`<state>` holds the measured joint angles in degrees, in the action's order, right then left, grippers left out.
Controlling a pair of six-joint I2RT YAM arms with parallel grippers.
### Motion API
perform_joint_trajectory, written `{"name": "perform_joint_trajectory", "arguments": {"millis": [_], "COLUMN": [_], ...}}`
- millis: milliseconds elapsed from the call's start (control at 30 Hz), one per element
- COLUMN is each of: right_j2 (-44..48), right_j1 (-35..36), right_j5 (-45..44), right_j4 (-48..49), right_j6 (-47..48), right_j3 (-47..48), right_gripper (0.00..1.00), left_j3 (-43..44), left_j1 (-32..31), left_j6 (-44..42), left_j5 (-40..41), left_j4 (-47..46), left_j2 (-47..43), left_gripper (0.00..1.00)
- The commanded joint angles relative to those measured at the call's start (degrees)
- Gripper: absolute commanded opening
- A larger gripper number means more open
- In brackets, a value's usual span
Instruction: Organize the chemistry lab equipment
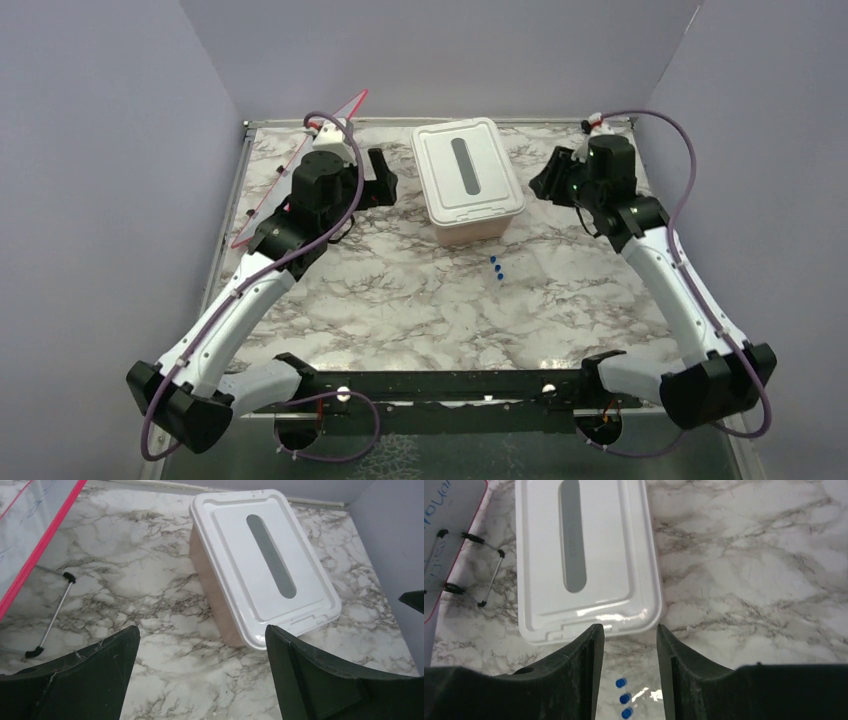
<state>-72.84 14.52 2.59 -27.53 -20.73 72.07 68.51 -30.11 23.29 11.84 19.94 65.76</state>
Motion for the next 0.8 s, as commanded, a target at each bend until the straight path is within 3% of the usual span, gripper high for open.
{"name": "perform_joint_trajectory", "arguments": {"millis": [0,333,400,600,767], "right_j2": [10.41,28.10,29.10,28.63,30.15], "right_j1": [-0.13,-0.18,-0.20,-0.15,-0.18], "right_j5": [-6.37,-13.07,-14.19,-18.31,-19.15], "right_j4": [-4.89,-20.17,-22.71,-30.69,-32.66], "right_j6": [-4.59,-4.07,-3.97,-4.06,-4.06], "right_j3": [-8.07,-7.60,-4.84,5.13,7.72], "right_gripper": [0.49,0.77,0.98,1.00,1.00], "left_j3": [-3.56,-6.85,-5.46,1.86,5.21], "left_j1": [0.14,0.14,0.14,0.14,0.14], "left_j6": [-2.40,-5.06,-5.67,-6.31,-6.45], "left_j5": [1.93,1.37,1.92,3.85,4.33], "left_j4": [11.42,21.16,22.53,27.69,30.47], "left_j2": [-5.62,-22.84,-25.97,-28.43,-28.79], "left_gripper": [0.99,0.99,0.99,0.99,0.99]}}
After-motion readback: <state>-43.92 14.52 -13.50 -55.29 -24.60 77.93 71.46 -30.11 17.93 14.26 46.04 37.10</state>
